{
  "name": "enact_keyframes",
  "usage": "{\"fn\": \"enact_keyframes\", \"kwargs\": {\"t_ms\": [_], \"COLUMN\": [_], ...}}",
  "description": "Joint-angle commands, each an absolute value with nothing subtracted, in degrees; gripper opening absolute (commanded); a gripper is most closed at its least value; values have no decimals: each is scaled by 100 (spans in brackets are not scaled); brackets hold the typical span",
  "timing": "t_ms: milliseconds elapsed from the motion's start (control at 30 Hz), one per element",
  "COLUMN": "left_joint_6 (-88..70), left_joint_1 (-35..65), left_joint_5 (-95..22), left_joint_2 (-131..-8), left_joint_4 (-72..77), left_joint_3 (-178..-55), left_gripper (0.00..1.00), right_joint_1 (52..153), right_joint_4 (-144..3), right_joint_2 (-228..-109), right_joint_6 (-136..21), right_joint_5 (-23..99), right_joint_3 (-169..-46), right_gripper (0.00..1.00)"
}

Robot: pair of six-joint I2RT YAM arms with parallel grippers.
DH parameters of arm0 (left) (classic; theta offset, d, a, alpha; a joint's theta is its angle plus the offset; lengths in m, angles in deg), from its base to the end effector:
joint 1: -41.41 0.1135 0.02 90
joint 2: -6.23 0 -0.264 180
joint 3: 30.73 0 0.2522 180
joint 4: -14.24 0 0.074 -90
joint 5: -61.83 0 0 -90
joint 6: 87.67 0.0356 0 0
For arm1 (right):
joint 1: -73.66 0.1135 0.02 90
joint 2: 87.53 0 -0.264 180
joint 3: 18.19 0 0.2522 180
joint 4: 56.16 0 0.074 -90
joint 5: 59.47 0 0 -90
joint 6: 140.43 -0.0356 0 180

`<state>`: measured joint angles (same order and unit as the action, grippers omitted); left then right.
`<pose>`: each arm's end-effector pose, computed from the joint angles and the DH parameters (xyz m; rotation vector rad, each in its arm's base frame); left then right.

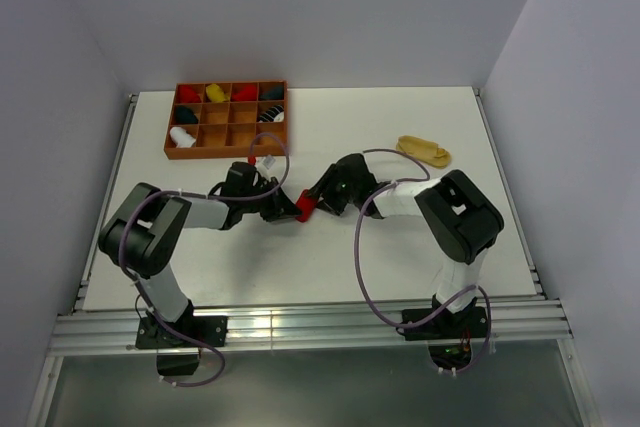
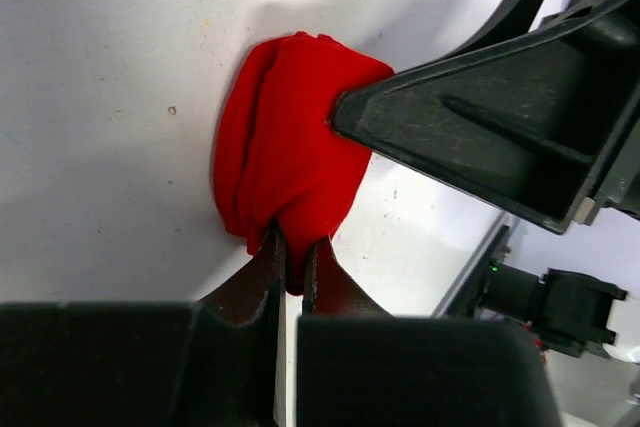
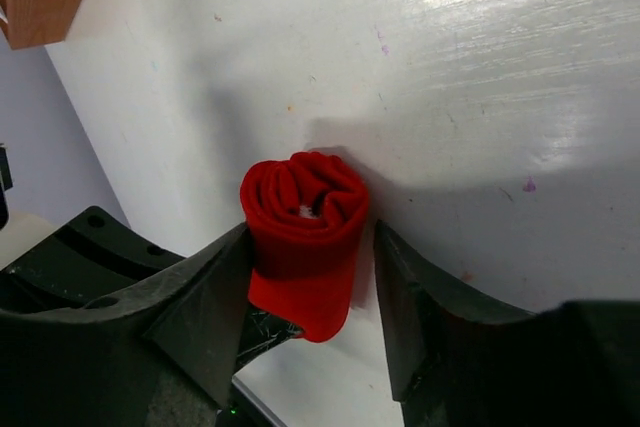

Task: Roll the socks
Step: Roll the sock at the center of the board.

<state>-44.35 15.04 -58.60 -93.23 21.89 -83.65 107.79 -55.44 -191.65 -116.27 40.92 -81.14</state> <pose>0.2772 -0.1576 0.1251 -0.1180 2.4596 -1.2286 0.2921 0.2057 0.1328 0.5868 2.4534 1.0382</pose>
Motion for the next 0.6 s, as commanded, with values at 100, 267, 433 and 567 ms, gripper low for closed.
{"fn": "enact_keyframes", "kwargs": {"t_ms": [100,267,433,567], "left_joint_6": [-4636,-4540,-4215,-3933], "left_joint_1": [1548,1557,1487,1137], "left_joint_5": [-6156,-6026,-5148,-4033], "left_joint_2": [-9765,-9651,-9151,-8432], "left_joint_4": [1797,1727,1244,831], "left_joint_3": [-8044,-8035,-8053,-8061], "left_gripper": [1,1,22,46], "right_joint_1": [10785,10793,10837,10908], "right_joint_4": [-5560,-5717,-6420,-6947], "right_joint_2": [-19441,-19485,-19441,-19388], "right_joint_6": [-11398,-11327,-11143,-11063], "right_joint_5": [3994,3985,3801,3642], "right_joint_3": [-8328,-8389,-8731,-8908], "right_gripper": [49,16,0,0]}}
